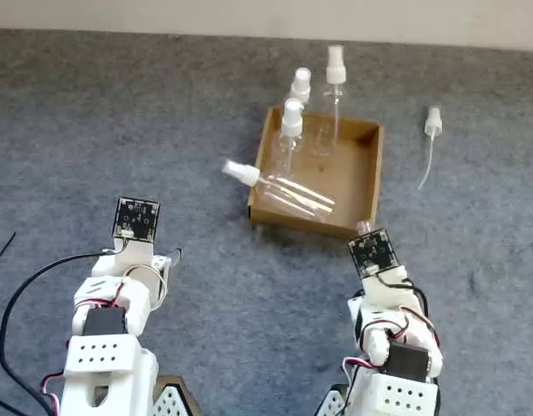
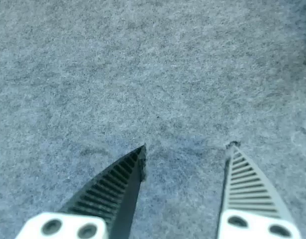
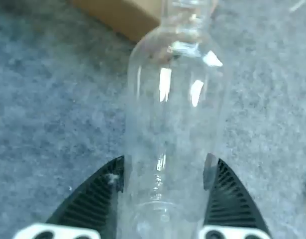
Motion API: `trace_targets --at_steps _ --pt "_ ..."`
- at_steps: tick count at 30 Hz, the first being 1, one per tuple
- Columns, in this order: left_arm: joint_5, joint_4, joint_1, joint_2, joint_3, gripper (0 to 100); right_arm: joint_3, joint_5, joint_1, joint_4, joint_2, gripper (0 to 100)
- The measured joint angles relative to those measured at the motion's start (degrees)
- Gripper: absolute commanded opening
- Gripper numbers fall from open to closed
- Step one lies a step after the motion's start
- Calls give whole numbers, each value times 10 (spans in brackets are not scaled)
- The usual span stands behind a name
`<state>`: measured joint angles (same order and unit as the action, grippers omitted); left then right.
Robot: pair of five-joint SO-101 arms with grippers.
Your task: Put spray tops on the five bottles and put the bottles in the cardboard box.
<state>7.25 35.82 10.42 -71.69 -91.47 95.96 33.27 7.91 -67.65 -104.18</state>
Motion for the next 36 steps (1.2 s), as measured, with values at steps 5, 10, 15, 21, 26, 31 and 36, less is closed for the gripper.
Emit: trace_targets --at_steps 5,10,15,21,26,31,36 --pt "0 0 0 0 0 228 0 34 22 -25 0 182" --pt "0 0 0 0 0 228 0 97 42 -65 -8 359" --pt "0 0 0 0 0 228 0 111 43 -67 -8 424" --pt "0 0 0 0 -4 228 -79 85 55 -77 -4 379" --pt "0 0 0 0 -8 228 -169 0 57 -30 47 309" --pt "0 0 1 0 -8 228 -269 -95 61 91 239 308" --pt "0 0 1 0 -8 228 -469 -120 80 139 522 308"
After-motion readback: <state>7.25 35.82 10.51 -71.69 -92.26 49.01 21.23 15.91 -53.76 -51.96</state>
